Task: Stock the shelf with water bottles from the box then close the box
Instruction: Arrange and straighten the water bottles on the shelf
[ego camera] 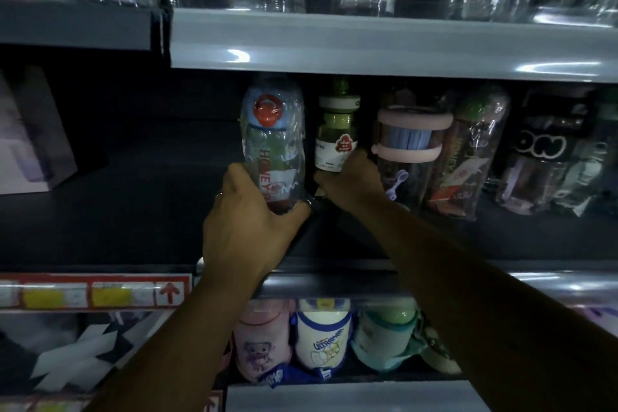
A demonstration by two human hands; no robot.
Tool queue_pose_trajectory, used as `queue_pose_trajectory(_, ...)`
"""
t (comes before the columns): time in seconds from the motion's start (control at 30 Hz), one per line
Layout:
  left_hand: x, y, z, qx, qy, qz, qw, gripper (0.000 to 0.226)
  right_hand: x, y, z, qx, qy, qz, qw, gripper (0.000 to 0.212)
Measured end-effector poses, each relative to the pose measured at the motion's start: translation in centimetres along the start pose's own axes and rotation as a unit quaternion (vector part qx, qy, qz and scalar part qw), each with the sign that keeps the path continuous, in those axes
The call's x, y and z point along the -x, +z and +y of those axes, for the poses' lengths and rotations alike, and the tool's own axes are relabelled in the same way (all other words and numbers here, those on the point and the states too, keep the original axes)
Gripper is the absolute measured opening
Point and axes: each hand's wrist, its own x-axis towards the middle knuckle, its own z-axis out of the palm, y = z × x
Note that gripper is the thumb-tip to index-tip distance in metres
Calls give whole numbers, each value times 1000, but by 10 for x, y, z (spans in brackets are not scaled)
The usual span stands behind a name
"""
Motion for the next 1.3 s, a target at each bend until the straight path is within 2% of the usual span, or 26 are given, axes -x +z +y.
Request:
queue_pose_trajectory(0.23,0,-1,2,-6,2,2,1000,72,10,-9,10,-22,9,-25,999,84)
queue_pose_trajectory(0.57,2,-4,3,-4,8,-2,1000,68,2,-11,17,33,-23,-21,999,61)
queue_pose_trajectory(0.77,1,0,3,-7,9,-1,1000,69,14,-6,20,44,-35,44,997,57)
queue_pose_trajectory(0.93,1,-1,0,2,11,1,1000,68,-2,4,11,61,-33,41,997,48)
queue_pose_trajectory(1.1,-1,1,-1,5,3,-7,1000,68,-25,9,7,147,-7,17,989,35)
queue_pose_trajectory(1.3,-1,2,-3,18,3,-15,1000,65,-37,18,19,142,-12,-3,990,45)
